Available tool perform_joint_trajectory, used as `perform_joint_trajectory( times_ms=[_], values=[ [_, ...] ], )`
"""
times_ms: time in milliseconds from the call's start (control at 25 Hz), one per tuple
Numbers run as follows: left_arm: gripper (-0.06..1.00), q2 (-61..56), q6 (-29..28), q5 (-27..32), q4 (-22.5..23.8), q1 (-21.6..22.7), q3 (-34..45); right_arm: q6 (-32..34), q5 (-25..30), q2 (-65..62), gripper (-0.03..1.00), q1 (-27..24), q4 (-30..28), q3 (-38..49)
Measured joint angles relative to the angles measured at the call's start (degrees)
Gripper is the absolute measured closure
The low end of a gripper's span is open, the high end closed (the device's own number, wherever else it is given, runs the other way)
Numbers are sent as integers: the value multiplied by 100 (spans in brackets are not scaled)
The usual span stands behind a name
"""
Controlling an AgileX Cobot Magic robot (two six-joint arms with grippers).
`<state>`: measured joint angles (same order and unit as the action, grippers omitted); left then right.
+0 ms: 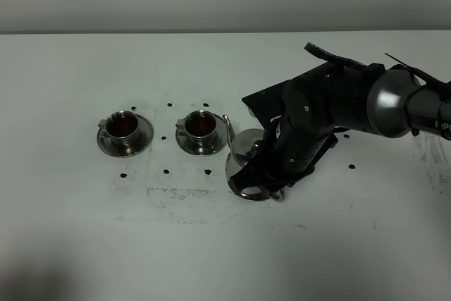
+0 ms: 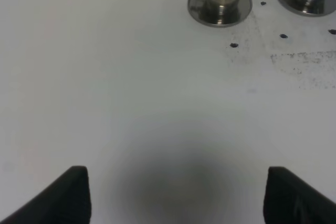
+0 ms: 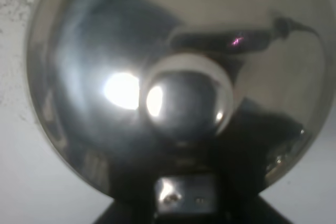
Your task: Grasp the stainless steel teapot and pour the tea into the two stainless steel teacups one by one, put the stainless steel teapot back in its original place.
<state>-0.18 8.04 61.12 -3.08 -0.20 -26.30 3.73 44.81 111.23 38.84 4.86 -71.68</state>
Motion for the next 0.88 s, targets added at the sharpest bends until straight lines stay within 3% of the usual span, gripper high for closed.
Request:
perform_joint_trajectory(
  times_ms=[200,520,680,880],
  values=[
    [28,0,0,0,0,0,0,80,45,-11,55,0,-28,0],
    [28,0,-2,0,0,0,0,384,575,-1066,53,-145,-486,0],
    [28,0,-2,0,0,0,0,603,873,-1924,53,-504,-748,295],
    [28,0,-2,0,0,0,0,786,827,-3274,53,-1243,-851,1422]
  ],
)
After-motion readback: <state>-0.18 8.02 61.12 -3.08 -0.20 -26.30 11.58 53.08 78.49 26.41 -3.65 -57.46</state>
